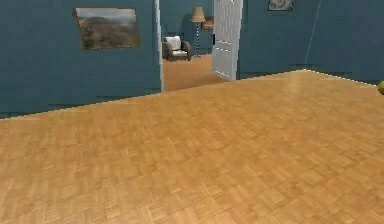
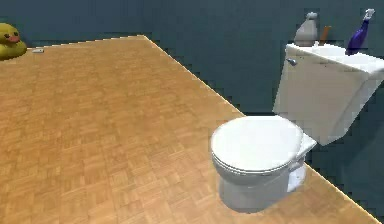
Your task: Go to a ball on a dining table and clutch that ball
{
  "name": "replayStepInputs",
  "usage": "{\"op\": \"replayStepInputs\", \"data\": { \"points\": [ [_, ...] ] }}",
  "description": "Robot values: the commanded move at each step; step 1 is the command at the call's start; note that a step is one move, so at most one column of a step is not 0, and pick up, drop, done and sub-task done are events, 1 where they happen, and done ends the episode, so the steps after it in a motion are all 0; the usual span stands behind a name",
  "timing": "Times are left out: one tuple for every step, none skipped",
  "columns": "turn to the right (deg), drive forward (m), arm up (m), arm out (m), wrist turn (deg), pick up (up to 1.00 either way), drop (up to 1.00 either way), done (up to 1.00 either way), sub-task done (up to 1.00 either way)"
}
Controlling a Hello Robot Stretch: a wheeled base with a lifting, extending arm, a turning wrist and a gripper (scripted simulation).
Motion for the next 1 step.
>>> {"op": "replayStepInputs", "data": {
  "points": [
    [0.0, 1.00, 0.00, 0.00, 0.0, 0.00, 0.00, 0.00, 0.00]
  ]
}}
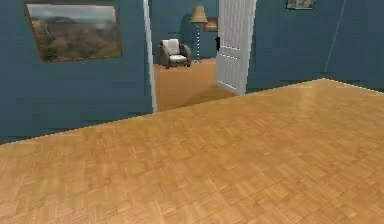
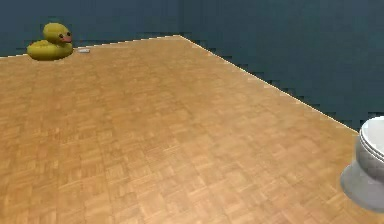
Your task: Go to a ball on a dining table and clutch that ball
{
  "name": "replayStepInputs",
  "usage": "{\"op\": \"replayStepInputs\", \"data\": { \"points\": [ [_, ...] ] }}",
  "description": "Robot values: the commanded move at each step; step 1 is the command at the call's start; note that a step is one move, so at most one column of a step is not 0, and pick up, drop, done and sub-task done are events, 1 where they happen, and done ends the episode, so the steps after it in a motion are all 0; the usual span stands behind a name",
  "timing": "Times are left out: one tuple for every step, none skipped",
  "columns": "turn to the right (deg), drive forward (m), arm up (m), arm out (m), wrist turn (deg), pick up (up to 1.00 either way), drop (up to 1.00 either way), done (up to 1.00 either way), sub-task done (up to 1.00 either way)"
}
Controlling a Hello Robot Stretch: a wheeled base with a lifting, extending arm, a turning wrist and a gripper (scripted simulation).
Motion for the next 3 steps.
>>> {"op": "replayStepInputs", "data": {
  "points": [
    [0.0, 1.00, 0.00, 0.00, 0.0, 0.00, 0.00, 0.00, 0.00],
    [0.0, 1.00, 0.00, 0.00, 0.0, 0.00, 0.00, 0.00, 0.00],
    [-6.0, 0.00, 0.00, 0.00, 0.0, 0.00, 0.00, 0.00, 0.00]
  ]
}}
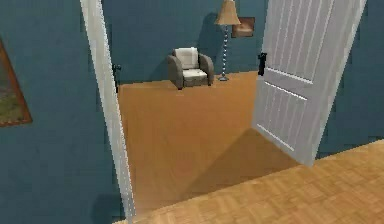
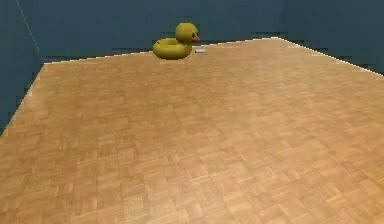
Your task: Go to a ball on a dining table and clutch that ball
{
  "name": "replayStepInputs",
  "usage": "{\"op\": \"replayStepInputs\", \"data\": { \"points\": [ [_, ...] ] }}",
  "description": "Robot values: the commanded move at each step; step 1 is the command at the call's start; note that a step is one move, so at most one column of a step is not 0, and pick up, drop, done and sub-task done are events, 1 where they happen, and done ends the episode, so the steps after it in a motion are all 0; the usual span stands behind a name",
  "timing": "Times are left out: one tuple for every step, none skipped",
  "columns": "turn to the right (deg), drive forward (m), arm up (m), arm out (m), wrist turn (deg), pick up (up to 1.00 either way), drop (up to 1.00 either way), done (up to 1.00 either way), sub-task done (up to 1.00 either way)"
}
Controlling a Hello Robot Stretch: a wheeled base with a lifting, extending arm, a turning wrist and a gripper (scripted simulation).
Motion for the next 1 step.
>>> {"op": "replayStepInputs", "data": {
  "points": [
    [0.0, 0.60, 0.00, 0.00, 0.0, 0.00, 0.00, 0.00, 0.00]
  ]
}}
